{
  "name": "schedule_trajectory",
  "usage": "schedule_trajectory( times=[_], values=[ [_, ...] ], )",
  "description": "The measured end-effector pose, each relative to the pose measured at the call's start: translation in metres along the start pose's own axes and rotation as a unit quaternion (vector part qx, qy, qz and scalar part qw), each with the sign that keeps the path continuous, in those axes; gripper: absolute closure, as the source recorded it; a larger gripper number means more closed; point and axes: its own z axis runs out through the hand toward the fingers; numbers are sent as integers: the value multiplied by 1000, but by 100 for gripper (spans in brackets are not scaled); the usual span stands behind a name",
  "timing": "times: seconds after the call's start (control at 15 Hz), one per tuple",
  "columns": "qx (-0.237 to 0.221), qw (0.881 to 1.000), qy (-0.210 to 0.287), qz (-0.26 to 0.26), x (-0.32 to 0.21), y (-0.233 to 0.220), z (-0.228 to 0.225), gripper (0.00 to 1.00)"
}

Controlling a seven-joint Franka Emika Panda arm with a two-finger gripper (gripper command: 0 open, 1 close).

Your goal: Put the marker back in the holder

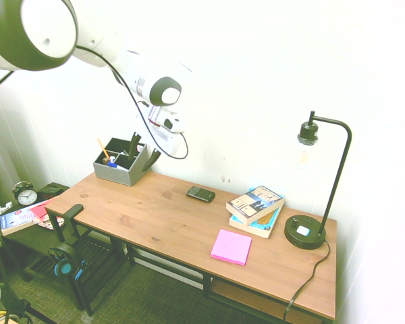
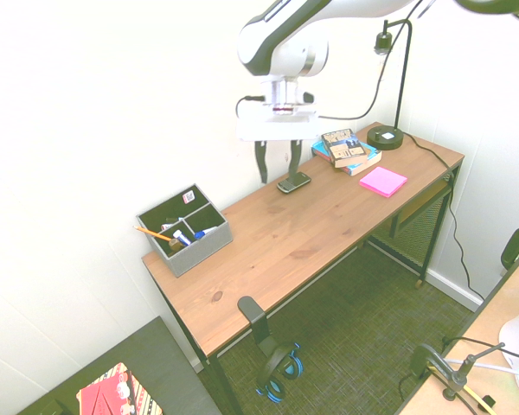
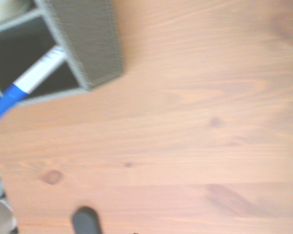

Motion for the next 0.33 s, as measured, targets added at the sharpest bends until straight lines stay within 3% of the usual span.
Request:
schedule_trajectory(
  times=[0.33],
  values=[
    [-22,990,116,-82,-26,92,-56,0]
  ],
)
